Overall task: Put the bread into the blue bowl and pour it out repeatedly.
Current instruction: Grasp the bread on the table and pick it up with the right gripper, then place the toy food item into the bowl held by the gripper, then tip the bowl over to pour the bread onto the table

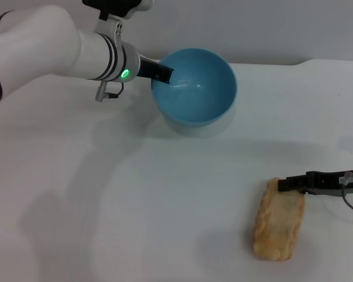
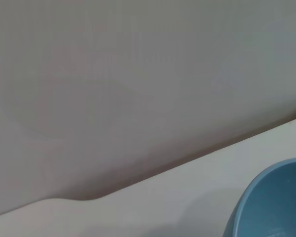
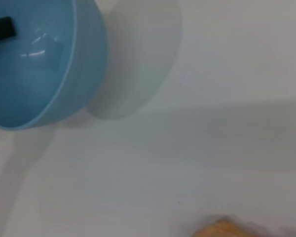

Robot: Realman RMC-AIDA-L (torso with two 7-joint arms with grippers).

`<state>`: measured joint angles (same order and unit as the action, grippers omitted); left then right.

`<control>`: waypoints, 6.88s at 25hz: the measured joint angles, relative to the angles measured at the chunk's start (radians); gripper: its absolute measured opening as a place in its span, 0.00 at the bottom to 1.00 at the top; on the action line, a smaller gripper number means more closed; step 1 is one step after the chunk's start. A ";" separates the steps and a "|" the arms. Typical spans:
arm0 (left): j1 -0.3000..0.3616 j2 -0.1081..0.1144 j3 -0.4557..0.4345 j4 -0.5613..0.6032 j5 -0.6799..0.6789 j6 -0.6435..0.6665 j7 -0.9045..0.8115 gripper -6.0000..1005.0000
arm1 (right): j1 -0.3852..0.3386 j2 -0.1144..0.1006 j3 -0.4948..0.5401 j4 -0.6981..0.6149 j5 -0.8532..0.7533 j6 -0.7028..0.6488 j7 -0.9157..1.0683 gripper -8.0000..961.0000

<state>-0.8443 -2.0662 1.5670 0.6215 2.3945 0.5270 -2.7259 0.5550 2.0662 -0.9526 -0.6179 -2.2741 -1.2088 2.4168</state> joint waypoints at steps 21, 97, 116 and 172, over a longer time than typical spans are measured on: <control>0.008 0.001 -0.004 0.009 -0.003 -0.013 0.001 0.00 | -0.015 0.006 0.000 -0.105 0.056 -0.026 -0.107 0.22; 0.031 0.004 0.180 0.127 -0.145 0.101 0.015 0.00 | -0.078 0.005 -0.142 -0.314 0.589 0.102 -0.497 0.42; 0.009 -0.004 0.216 0.153 -0.144 -0.083 0.041 0.00 | -0.266 0.011 -0.080 -0.083 0.811 0.331 -1.128 0.43; 0.092 -0.010 0.853 0.115 -0.130 -0.967 0.220 0.00 | -0.327 -0.008 0.060 0.355 1.402 -0.097 -1.794 0.49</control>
<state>-0.7526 -2.0764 2.4195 0.7363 2.2642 -0.4402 -2.5057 0.2281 2.0578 -0.8925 -0.2633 -0.8722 -1.3058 0.6226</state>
